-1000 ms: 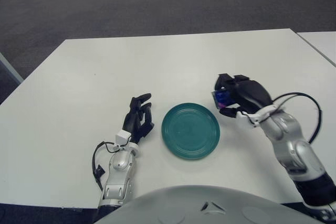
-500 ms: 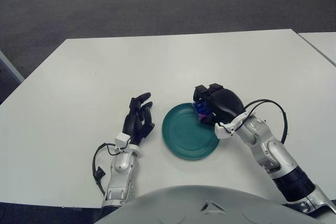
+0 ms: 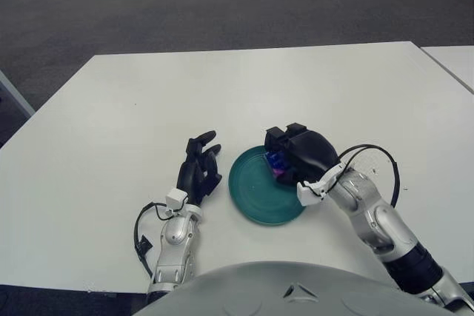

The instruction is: Put the gum into the plate.

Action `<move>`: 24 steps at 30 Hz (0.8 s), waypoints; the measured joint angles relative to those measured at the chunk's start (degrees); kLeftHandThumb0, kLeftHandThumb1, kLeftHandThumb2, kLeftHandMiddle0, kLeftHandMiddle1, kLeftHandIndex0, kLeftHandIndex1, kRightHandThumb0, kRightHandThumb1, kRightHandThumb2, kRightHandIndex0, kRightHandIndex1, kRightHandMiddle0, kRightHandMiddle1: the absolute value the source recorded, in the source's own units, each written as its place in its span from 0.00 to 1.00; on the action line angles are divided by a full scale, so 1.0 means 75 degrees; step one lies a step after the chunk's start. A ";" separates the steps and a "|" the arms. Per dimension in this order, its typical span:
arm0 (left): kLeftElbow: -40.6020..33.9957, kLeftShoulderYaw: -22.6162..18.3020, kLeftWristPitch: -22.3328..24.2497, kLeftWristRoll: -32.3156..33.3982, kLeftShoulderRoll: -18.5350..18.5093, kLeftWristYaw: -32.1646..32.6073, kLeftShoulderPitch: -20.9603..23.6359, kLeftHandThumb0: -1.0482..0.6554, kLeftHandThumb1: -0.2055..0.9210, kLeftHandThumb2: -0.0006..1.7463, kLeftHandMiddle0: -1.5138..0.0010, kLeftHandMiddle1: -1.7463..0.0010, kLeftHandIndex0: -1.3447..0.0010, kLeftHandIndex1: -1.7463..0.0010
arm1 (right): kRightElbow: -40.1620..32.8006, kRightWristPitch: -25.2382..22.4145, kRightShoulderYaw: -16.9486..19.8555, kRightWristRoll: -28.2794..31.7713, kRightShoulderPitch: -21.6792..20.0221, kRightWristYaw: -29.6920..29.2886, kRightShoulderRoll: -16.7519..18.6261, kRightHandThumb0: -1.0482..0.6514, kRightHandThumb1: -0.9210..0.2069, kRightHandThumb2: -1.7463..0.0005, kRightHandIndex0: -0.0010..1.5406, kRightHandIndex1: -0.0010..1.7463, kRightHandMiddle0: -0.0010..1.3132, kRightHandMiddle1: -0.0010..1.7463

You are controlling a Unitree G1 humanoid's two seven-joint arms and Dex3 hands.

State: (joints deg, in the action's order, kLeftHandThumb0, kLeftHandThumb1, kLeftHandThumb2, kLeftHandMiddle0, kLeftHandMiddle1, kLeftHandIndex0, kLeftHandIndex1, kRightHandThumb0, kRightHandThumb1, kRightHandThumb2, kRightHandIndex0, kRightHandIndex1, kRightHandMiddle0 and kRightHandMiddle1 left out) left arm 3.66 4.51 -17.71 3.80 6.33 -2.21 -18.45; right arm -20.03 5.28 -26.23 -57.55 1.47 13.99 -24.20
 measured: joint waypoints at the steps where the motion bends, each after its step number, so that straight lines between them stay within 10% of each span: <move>1: 0.0059 -0.0006 -0.0032 0.0033 0.0000 0.0001 0.0024 0.10 1.00 0.51 0.89 0.52 1.00 0.45 | -0.0056 0.0001 -0.0019 -0.0088 0.0023 0.0016 -0.0013 0.39 0.25 0.49 0.27 0.57 0.28 1.00; 14: 0.0604 -0.0014 -0.0346 0.0208 0.0000 0.0000 0.0203 0.11 1.00 0.51 0.91 0.55 1.00 0.45 | -0.0399 0.0206 -0.0160 -0.0662 0.0117 0.0098 -0.0122 0.39 0.24 0.50 0.28 0.60 0.27 1.00; 24: 0.0795 -0.0049 -0.0514 0.0458 0.0000 -0.0118 0.0306 0.13 1.00 0.51 0.91 0.57 1.00 0.44 | -0.0313 0.0326 -0.0173 -0.0890 0.0123 0.0092 -0.0141 0.40 0.04 0.67 0.23 0.59 0.17 1.00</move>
State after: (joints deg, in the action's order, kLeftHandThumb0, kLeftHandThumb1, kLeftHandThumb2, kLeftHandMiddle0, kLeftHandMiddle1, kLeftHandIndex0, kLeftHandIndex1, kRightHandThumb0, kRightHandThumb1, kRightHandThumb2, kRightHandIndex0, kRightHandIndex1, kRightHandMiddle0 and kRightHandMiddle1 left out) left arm 9.62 4.15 -21.56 7.23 6.33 -3.09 -16.16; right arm -22.38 7.72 -27.53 -64.23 2.39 14.68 -25.26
